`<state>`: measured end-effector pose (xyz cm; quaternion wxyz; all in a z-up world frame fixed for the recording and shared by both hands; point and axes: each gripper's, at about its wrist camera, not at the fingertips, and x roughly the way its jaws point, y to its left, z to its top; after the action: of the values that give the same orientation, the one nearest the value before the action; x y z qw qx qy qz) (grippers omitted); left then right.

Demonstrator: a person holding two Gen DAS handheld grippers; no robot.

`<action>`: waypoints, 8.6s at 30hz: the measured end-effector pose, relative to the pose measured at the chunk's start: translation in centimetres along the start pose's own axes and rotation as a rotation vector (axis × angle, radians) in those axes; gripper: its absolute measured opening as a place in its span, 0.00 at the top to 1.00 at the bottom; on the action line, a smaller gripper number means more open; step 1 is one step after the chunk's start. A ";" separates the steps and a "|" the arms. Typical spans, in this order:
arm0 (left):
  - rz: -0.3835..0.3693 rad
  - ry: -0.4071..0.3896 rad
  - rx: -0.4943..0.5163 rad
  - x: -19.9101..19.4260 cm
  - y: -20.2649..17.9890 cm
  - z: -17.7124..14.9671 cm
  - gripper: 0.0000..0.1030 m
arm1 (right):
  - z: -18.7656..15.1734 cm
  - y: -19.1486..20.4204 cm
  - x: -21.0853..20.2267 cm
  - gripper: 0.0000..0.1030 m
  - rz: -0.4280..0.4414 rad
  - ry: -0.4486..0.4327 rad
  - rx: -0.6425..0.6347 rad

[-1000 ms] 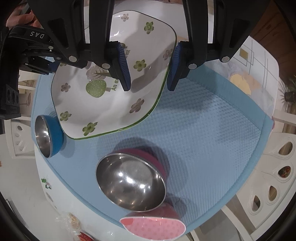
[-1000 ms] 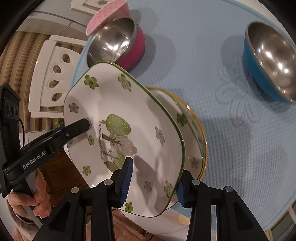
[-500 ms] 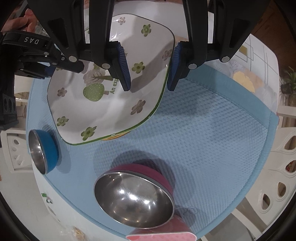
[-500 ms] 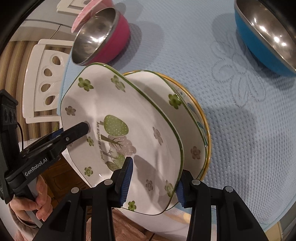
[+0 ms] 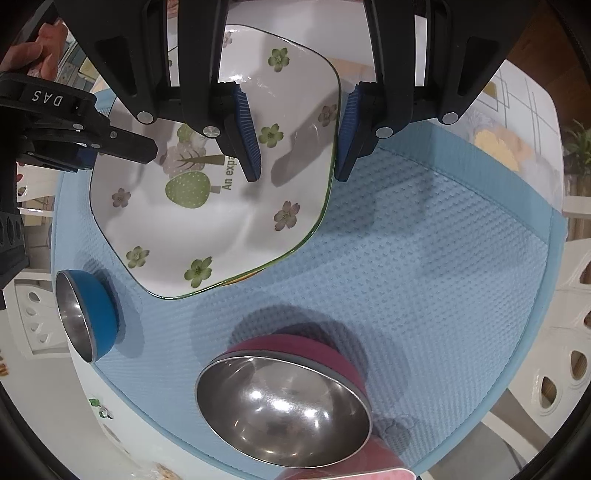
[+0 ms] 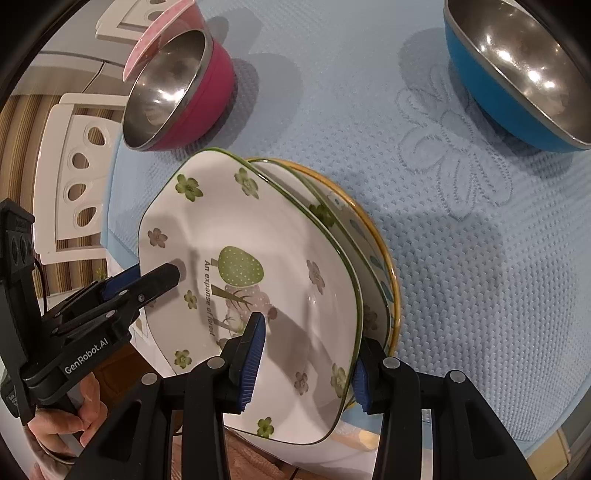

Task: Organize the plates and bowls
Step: 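Lower the tree-print plate onto the Sunflower plate stack with both grippers, then open both grippers and withdraw them from the plate stack, then move both grippers to the rim of the pink-exterior steel bowl, then close both grippers on the steel bowl rim and lift it, then carry the pink-exterior steel bowl with both grippers over the pink polka-dot bowl, then lower the steel bowl into the pink polka-dot bowl and open both grippers, then move both grippers to the blue-exterior steel bowl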

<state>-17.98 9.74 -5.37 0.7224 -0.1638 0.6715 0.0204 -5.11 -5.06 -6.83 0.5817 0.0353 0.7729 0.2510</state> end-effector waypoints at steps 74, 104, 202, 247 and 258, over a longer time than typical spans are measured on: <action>-0.009 -0.223 -0.116 -10.4 10.5 6.5 0.26 | 5.2 2.9 -9.5 0.47 0.210 -0.338 0.051; -0.034 -0.086 0.087 0.0 9.2 12.7 0.52 | 13.1 4.8 1.7 0.58 0.137 -0.294 0.230; -0.104 -0.199 0.010 -5.6 13.8 24.0 0.87 | 25.9 12.4 -3.2 0.81 0.038 -0.253 0.136; -0.108 -0.210 -0.053 -7.4 16.3 23.3 0.85 | 25.2 13.7 -6.0 0.60 -0.170 -0.250 0.060; -0.065 -0.172 -0.015 -7.8 14.8 22.3 0.64 | 22.6 12.3 -6.7 0.60 -0.093 -0.252 0.141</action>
<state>-0.96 31.05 0.14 0.7765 -0.1885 0.6010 0.0159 14.82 11.12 -0.10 0.6812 0.0713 0.7103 0.1625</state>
